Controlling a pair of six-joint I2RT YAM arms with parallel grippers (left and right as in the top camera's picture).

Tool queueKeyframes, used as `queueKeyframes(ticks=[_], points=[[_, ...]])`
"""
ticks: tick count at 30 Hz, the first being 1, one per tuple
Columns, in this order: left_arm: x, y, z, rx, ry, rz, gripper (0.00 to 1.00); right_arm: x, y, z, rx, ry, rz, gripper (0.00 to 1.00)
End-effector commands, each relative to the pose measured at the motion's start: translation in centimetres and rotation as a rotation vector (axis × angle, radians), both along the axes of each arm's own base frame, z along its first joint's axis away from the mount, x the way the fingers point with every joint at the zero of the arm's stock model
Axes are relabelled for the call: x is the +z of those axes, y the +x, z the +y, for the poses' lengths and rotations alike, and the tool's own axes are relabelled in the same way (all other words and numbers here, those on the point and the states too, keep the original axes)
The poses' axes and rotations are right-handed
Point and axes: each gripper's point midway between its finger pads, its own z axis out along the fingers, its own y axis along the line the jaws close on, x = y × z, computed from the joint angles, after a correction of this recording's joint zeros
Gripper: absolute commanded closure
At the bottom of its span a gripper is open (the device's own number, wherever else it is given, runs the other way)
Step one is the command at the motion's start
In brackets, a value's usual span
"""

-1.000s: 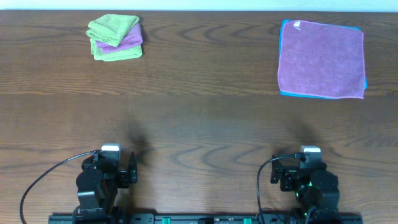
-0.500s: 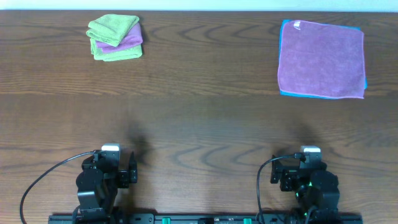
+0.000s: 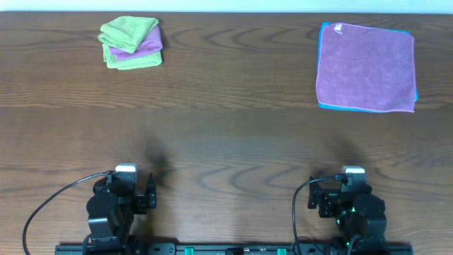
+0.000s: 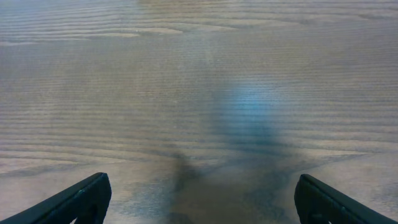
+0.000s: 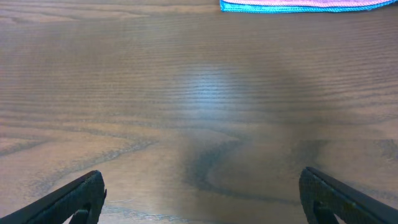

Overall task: Fold the cloth
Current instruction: 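Reach the right gripper to the pink cloth's near-left corner and grasp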

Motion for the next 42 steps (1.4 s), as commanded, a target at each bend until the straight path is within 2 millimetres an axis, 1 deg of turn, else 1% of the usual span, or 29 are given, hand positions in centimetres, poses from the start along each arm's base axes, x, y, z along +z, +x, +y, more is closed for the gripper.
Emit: queueKeyframes(ticks=[1,6,11,15,17,20,24,26,28,32,37,42], points=[[-0.2,-0.1,-0.3,-0.021,0.001,0.001,0.05,0.2,0.2,0.2,0.005,0.006,-0.015,0.01],[-0.2,-0.1,-0.3,-0.021,0.001,0.001,0.05,2.2,1.0,0.1,-0.016,0.025,-0.022,0.01],[-0.2,-0.1,-0.3,-0.021,0.001,0.001,0.05,5.6,2.5,-0.8,-0.076,0.034,0.041,0.01],[-0.2,-0.1,-0.3,-0.021,0.001,0.001,0.05,8.9,4.8,-1.8,-0.125,0.037,0.106,0.01],[-0.2,-0.1,-0.3,-0.021,0.001,0.001,0.05,10.2,6.3,-2.3,-0.147,0.037,0.144,0.01],[-0.2,-0.1,-0.3,-0.021,0.001,0.001,0.05,11.8,8.8,-3.1,-0.171,0.037,0.198,0.01],[-0.2,-0.1,-0.3,-0.021,0.001,0.001,0.04,13.0,12.5,-3.7,-0.181,0.034,0.274,0.01],[-0.2,-0.1,-0.3,-0.021,0.001,0.001,0.05,13.2,14.8,-3.8,-0.162,0.02,0.297,0.01],[-0.2,-0.1,-0.3,-0.021,0.001,0.001,0.05,12.9,16.7,-4.0,-0.156,0.014,0.319,0.01],[-0.2,-0.1,-0.3,-0.021,0.001,0.001,0.04,11.5,20.2,-4.3,-0.143,0.002,0.36,0.01],[-0.2,-0.1,-0.3,-0.021,0.001,0.001,0.05,9.1,23.5,-4.3,-0.133,0.01,0.39,0.01],[-0.2,-0.1,-0.3,-0.021,0.001,0.001,0.05,7.5,26.7,-4.0,-0.116,0.034,0.337,0.01]])
